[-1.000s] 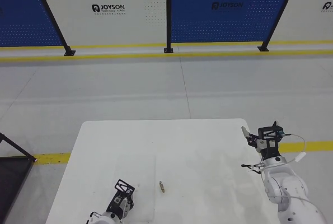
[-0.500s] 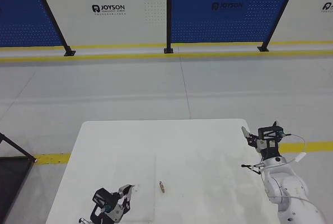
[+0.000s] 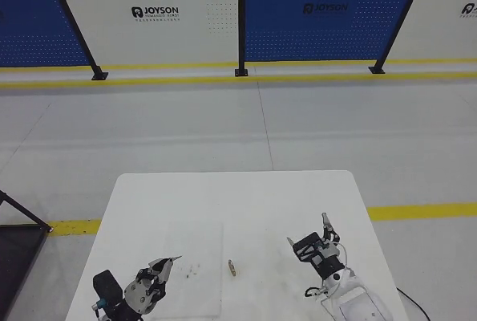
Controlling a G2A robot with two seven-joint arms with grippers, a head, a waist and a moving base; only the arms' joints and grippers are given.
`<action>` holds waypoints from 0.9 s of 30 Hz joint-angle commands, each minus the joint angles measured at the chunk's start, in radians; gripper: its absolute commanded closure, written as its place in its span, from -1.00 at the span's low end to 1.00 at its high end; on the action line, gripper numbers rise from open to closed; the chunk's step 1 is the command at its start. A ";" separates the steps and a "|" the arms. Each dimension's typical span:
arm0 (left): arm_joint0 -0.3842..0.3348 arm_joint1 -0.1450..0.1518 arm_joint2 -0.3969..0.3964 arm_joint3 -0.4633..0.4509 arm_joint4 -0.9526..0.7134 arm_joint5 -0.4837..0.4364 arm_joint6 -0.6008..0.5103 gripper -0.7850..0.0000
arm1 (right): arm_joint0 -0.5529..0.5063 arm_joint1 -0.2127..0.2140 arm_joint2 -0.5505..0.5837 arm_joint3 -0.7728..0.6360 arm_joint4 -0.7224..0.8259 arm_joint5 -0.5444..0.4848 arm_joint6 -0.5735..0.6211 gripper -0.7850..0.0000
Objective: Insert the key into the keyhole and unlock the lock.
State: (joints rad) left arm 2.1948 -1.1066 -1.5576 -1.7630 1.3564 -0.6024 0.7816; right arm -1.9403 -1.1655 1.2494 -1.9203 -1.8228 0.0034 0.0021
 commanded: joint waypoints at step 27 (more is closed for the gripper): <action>0.000 0.000 0.000 0.000 0.001 0.000 -0.001 1.00 | 0.273 -0.100 -0.432 0.344 0.181 -0.086 0.174 -0.42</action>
State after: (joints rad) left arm 2.1949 -1.1065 -1.5578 -1.7628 1.3575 -0.6019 0.7803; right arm -1.6743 -1.2635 0.8240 -1.5843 -1.6438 -0.0853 0.1779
